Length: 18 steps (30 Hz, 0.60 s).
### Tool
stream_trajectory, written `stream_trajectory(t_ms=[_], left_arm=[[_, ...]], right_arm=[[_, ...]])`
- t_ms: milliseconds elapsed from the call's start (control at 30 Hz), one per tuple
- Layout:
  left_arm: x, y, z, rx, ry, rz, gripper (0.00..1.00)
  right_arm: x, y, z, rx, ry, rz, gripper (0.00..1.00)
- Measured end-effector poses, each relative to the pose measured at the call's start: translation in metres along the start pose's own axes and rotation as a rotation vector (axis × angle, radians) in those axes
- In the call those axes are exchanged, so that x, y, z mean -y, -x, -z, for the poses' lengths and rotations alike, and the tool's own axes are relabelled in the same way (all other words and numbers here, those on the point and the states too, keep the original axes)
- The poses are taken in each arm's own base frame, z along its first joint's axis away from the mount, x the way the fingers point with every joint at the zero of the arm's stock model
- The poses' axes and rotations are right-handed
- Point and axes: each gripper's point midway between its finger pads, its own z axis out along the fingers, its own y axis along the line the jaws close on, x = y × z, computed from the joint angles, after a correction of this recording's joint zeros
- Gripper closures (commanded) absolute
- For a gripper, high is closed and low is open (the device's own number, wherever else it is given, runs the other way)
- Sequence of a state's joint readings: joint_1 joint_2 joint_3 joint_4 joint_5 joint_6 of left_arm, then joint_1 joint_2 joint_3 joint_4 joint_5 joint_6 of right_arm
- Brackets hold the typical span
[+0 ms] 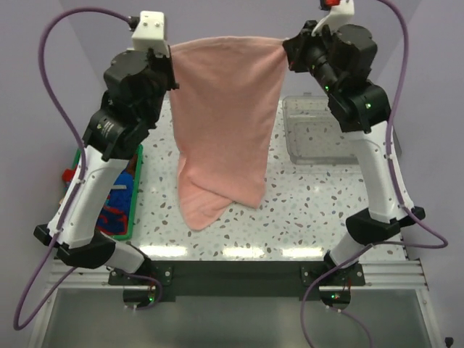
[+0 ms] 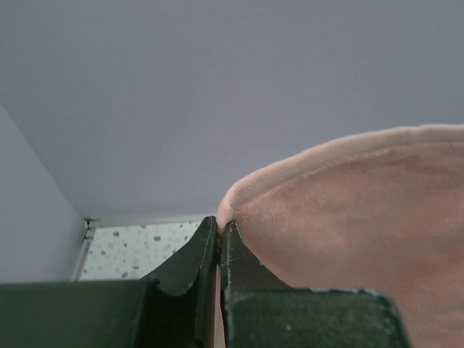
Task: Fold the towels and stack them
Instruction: Flatten out the crumpled towel
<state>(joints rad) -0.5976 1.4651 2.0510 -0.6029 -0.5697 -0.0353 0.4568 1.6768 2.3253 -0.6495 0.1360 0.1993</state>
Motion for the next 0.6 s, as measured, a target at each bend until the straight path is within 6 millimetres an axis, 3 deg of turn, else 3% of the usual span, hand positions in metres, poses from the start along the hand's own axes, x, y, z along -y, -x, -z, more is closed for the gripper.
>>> stream_trajectory(t_ms=[67,200,433,600], left_arm=[[-0.008,0.032,0.011,0.087,-0.004,0.006,1.0],[-0.02,0.069,0.047,0.208,-0.07,0.008,1.0],[-0.024,0.117,0.151,0.433,-0.371,0.029,1.0],[-0.019,0.143,0.208,0.557,-0.558,0.029,1.0]], right_arm=[[-0.002,0.026,0.017,0.071,0.014,0.002,1.0],[-0.008,0.054,0.053,0.154,0.061,0.023,1.0],[-0.032,0.082,0.143,0.257,0.247,0.073,1.0],[-0.049,0.118,0.218,0.387,0.381,0.1,1.0]])
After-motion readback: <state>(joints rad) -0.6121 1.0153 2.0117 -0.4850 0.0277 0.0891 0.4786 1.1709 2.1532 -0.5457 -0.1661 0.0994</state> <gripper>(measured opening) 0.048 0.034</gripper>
